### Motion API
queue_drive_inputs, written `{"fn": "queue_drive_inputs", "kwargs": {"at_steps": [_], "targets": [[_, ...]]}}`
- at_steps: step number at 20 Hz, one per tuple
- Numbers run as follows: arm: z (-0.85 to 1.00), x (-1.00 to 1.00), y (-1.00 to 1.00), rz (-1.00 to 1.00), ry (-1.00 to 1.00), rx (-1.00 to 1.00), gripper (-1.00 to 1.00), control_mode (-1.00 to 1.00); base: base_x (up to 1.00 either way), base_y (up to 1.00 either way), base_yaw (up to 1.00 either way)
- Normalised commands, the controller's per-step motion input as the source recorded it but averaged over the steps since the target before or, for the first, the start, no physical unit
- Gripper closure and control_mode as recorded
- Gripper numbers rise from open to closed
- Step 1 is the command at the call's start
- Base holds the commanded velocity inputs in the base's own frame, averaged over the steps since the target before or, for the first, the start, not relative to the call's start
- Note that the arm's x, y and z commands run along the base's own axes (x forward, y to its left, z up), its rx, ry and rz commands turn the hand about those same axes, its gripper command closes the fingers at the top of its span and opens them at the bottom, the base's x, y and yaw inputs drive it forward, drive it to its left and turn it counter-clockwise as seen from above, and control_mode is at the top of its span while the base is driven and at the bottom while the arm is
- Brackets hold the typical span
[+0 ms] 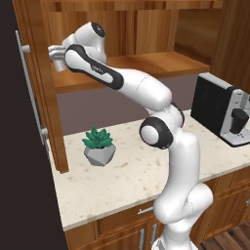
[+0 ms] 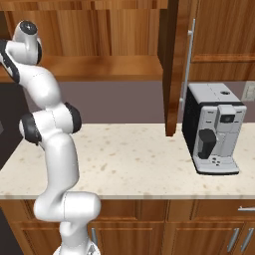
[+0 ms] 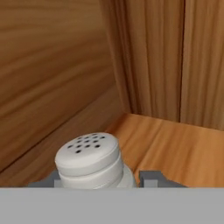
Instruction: Collect the paprika, mayonnaise, and shaker from the cabinet and place them next to the stove.
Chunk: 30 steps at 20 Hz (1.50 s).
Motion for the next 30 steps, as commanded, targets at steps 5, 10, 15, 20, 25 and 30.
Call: {"fn": "queue_drive_inputs", "kwargs": {"at_steps": [5,10,15,20,25,30], "targets": [[-0.01,-0.20,0.00,0.00,-0.03,0.01,1.00,-1.00,0.00,0.00,0.00],[0.00,-0.46,-0.01,0.00,-0.10,0.04,1.00,-1.00,0.00,0.00,0.00],[-0.01,-0.62,-0.10,0.00,-0.13,0.06,1.00,-1.00,0.00,0.00,0.00],[-0.20,-0.76,-0.21,0.01,-0.18,0.06,1.00,-1.00,0.00,0.00,0.00],[-0.31,-0.93,-0.20,0.03,-0.24,0.04,1.00,-1.00,0.00,0.00,0.00],[-0.08,-0.91,-0.34,0.01,-0.22,0.07,1.00,-1.00,0.00,0.00,0.00]]}}
